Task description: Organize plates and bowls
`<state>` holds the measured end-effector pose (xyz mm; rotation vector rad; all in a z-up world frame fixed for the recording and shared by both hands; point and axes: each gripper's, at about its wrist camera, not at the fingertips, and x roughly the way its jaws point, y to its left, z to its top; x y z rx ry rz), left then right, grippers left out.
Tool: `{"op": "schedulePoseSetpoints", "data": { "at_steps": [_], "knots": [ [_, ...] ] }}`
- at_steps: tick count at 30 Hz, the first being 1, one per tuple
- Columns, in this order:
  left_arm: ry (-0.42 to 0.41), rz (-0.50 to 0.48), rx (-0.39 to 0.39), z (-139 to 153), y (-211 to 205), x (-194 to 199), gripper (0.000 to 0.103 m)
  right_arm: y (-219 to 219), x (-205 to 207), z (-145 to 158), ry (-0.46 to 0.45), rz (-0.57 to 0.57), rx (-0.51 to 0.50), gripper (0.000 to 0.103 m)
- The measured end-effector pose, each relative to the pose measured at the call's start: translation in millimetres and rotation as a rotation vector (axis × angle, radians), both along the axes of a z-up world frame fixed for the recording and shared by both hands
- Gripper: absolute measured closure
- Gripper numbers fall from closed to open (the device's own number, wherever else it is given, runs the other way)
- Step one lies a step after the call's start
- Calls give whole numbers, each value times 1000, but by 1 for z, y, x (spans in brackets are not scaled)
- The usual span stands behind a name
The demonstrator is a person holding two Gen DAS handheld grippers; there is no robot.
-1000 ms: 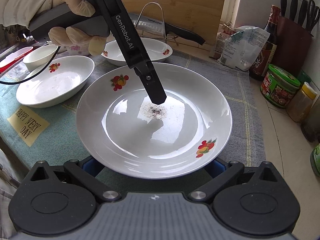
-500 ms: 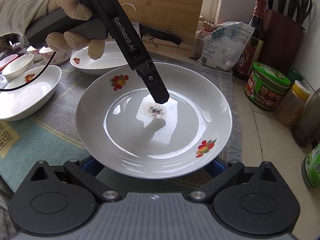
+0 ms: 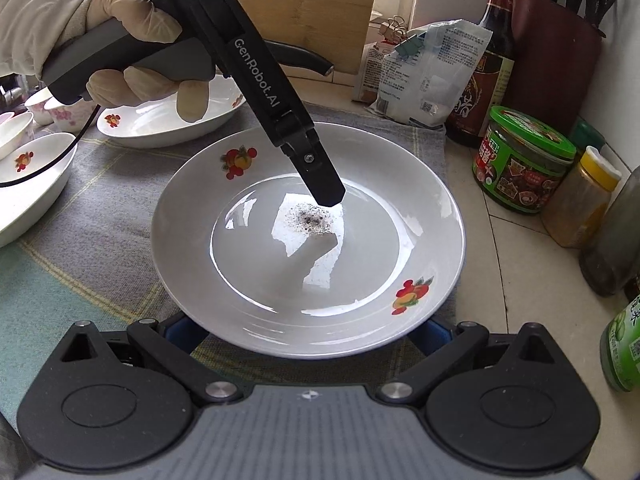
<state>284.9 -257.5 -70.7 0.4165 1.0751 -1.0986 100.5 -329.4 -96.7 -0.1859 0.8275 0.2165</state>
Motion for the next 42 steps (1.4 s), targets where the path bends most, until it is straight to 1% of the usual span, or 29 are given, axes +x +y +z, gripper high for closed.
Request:
{"op": "schedulePoseSetpoints", "data": {
  "at_steps": [6,17,19,21,25,28,29,31,32,34,36,38,40,42],
  "knots": [
    [3,9,5,-7,-4,4,28,-3,5,-3,12,-2,1,0],
    [-5,22,8,-10,-5,5,27,-5,4,-4,1,-10,6,0],
    [-23,26,1,-8,-3,3,25,-3,2,-4,-3,-12,0,0],
    [-50,40,-1,-4,0,1,21,-3,-1,-3,-12,-18,-6,0],
    [-113,83,-34,15,14,-7,20,-5,-9,2,-16,-48,1,0],
    [-153,136,-72,33,29,-18,13,-1,-21,7,-23,-88,-22,0],
    [-169,152,-79,39,34,-24,13,2,-26,8,-25,-100,-31,0],
    [-206,166,-95,51,44,-38,12,7,-36,11,-38,-129,-42,0],
    [-227,168,-104,55,50,-47,9,9,-40,12,-42,-142,-39,0],
    [-265,177,-117,63,60,-66,8,14,-47,15,-58,-169,-36,0],
    [-291,187,-131,68,70,-87,8,20,-52,18,-74,-195,-49,0],
    [-300,202,-137,67,79,-106,8,27,-56,19,-89,-208,-81,0],
    [-299,220,-137,65,89,-126,8,33,-60,20,-94,-194,-89,0],
    [-317,244,-134,62,97,-144,8,38,-65,21,-102,-173,-92,0]
  ]
}}
